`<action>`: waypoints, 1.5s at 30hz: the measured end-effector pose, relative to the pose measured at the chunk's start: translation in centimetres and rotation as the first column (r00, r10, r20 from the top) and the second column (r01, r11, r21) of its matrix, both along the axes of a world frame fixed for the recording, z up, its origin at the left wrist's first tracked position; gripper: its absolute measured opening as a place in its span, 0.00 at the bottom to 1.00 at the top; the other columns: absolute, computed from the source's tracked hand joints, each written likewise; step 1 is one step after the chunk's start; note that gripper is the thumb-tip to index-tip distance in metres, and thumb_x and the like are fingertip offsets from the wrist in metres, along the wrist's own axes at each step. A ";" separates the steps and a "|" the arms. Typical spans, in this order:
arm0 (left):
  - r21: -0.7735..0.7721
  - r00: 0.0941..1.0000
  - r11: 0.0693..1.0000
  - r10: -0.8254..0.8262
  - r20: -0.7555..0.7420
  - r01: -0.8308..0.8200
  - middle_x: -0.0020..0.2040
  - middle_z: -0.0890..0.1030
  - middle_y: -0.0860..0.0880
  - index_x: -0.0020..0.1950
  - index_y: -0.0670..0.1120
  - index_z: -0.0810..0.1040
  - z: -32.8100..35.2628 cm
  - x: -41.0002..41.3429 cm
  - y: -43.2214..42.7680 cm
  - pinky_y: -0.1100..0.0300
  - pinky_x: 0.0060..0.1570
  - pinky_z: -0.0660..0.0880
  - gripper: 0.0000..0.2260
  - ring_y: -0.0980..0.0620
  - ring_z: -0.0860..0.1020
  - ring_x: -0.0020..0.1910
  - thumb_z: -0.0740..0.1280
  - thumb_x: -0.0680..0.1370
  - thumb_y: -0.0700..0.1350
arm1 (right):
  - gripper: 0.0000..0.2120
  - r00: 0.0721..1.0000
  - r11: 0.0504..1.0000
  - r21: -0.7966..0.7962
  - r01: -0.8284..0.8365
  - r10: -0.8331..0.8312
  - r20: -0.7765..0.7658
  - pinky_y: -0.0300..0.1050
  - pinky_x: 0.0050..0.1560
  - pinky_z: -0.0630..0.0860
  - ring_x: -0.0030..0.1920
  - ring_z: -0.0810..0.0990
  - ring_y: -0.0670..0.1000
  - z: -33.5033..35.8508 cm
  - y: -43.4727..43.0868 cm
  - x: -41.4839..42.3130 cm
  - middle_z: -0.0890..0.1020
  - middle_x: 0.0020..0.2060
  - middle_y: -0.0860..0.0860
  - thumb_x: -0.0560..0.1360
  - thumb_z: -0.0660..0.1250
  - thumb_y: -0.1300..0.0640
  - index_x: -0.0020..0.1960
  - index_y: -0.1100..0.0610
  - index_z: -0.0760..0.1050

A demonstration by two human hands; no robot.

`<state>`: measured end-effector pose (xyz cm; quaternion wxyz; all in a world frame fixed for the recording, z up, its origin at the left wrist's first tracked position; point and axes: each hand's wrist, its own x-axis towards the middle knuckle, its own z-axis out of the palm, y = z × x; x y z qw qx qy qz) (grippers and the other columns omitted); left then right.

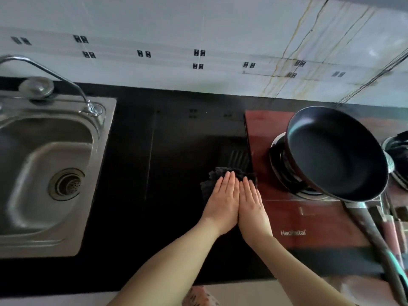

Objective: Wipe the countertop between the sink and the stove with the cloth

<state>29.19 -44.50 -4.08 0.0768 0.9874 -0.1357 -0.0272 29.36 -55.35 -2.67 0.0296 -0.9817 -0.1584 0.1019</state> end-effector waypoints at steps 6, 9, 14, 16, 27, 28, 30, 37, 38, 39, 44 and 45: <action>0.019 0.997 0.999 -0.046 0.064 0.045 0.76 0.54 0.37 0.74 0.35 0.51 -0.2 0.2 5.2 0.48 0.73 0.46 0.26 0.41 0.49 0.75 0.46 0.79 0.47 | 0.33 0.999 1.000 0.021 0.011 -0.012 0.033 0.53 0.73 0.42 0.75 0.41 0.57 -0.1 4.7 0.2 0.45 0.75 0.61 0.78 0.59 0.61 0.75 0.64 0.44; 0.045 0.997 0.999 0.007 0.081 -0.010 0.75 0.55 0.37 0.74 0.35 0.53 -0.3 0.2 10.4 0.48 0.73 0.48 0.26 0.41 0.51 0.75 0.46 0.78 0.47 | 0.31 0.997 0.996 0.047 -0.076 0.076 0.001 0.55 0.74 0.41 0.75 0.38 0.58 0.1 9.9 1.0 0.43 0.76 0.61 0.80 0.55 0.60 0.76 0.63 0.40; 0.028 0.990 0.991 0.127 0.061 -0.129 0.69 0.69 0.36 0.69 0.34 0.67 -0.6 -0.5 20.6 0.44 0.69 0.62 0.25 0.40 0.65 0.70 0.50 0.76 0.44 | 0.27 0.984 0.975 0.152 -0.161 0.171 -0.052 0.55 0.74 0.40 0.75 0.37 0.58 0.4 20.3 1.3 0.42 0.76 0.60 0.81 0.48 0.60 0.75 0.63 0.39; 0.025 0.983 0.985 0.170 0.066 -0.171 0.70 0.68 0.36 0.69 0.34 0.66 -0.5 -1.2 23.8 0.45 0.69 0.60 0.24 0.40 0.64 0.71 0.49 0.76 0.43 | 0.27 0.979 0.968 0.168 -0.185 0.197 -0.057 0.54 0.74 0.39 0.75 0.37 0.58 0.4 23.5 1.0 0.42 0.76 0.61 0.81 0.48 0.61 0.75 0.64 0.40; 0.067 0.962 0.961 0.264 0.069 -0.269 0.70 0.66 0.34 0.69 0.33 0.64 -1.2 -1.0 25.8 0.44 0.71 0.58 0.24 0.39 0.62 0.72 0.50 0.76 0.42 | 0.29 0.939 0.905 0.279 -0.322 0.343 -0.029 0.48 0.73 0.35 0.75 0.36 0.53 -0.3 24.5 1.8 0.43 0.77 0.57 0.81 0.52 0.59 0.76 0.60 0.41; 0.073 0.963 0.962 0.257 0.076 -0.263 0.71 0.66 0.34 0.70 0.33 0.64 -1.3 -0.9 25.6 0.44 0.71 0.57 0.24 0.39 0.61 0.72 0.51 0.76 0.42 | 0.29 0.939 0.902 0.287 -0.324 0.344 -0.022 0.47 0.72 0.35 0.75 0.36 0.52 -0.4 24.3 1.9 0.43 0.77 0.56 0.81 0.52 0.58 0.76 0.59 0.41; 0.081 0.965 0.964 0.245 0.089 -0.252 0.71 0.65 0.34 0.70 0.33 0.63 -1.3 0.0 24.9 0.44 0.71 0.56 0.24 0.39 0.60 0.73 0.52 0.76 0.42 | 0.29 0.943 0.903 0.290 -0.316 0.334 -0.014 0.47 0.72 0.35 0.74 0.35 0.51 -0.6 23.6 2.6 0.44 0.77 0.56 0.81 0.52 0.58 0.76 0.59 0.42; 0.085 0.985 0.983 0.154 0.079 -0.160 0.73 0.61 0.35 0.72 0.34 0.59 -0.6 5.3 18.8 0.45 0.72 0.54 0.26 0.39 0.57 0.74 0.45 0.76 0.44 | 0.30 0.969 0.943 0.228 -0.244 0.246 0.017 0.48 0.74 0.40 0.75 0.38 0.52 -1.1 17.6 7.1 0.44 0.77 0.56 0.81 0.55 0.57 0.77 0.59 0.42; 0.085 0.988 0.985 0.143 0.064 -0.148 0.74 0.59 0.35 0.73 0.35 0.57 -0.5 5.9 17.6 0.45 0.73 0.54 0.27 0.39 0.55 0.74 0.43 0.76 0.44 | 0.31 0.973 0.949 0.219 -0.227 0.230 0.013 0.48 0.74 0.40 0.75 0.37 0.52 -1.2 16.4 7.6 0.44 0.77 0.56 0.80 0.55 0.58 0.77 0.59 0.42; 0.090 0.990 0.987 0.131 0.054 -0.136 0.74 0.57 0.35 0.73 0.35 0.55 -0.5 6.5 16.3 0.45 0.73 0.53 0.27 0.39 0.54 0.75 0.42 0.76 0.44 | 0.31 0.976 0.955 0.203 -0.217 0.219 0.014 0.48 0.74 0.40 0.75 0.37 0.52 -1.2 15.2 8.2 0.43 0.77 0.56 0.80 0.55 0.58 0.77 0.59 0.41; 0.028 0.998 0.999 0.040 0.042 -0.041 0.75 0.54 0.35 0.74 0.35 0.52 -0.2 9.9 9.3 0.45 0.73 0.47 0.25 0.39 0.50 0.75 0.48 0.79 0.44 | 0.32 0.988 0.987 0.062 -0.150 0.148 0.044 0.49 0.74 0.41 0.75 0.39 0.55 -1.2 8.2 10.5 0.43 0.77 0.58 0.78 0.54 0.62 0.76 0.61 0.41; 0.011 1.000 1.000 0.015 0.027 -0.015 0.75 0.54 0.36 0.74 0.35 0.52 -0.1 10.5 7.6 0.45 0.73 0.47 0.25 0.40 0.50 0.75 0.48 0.79 0.44 | 0.32 0.992 0.993 0.020 -0.120 0.119 0.046 0.50 0.75 0.42 0.76 0.39 0.56 -1.2 6.5 10.7 0.44 0.76 0.58 0.78 0.54 0.63 0.76 0.62 0.41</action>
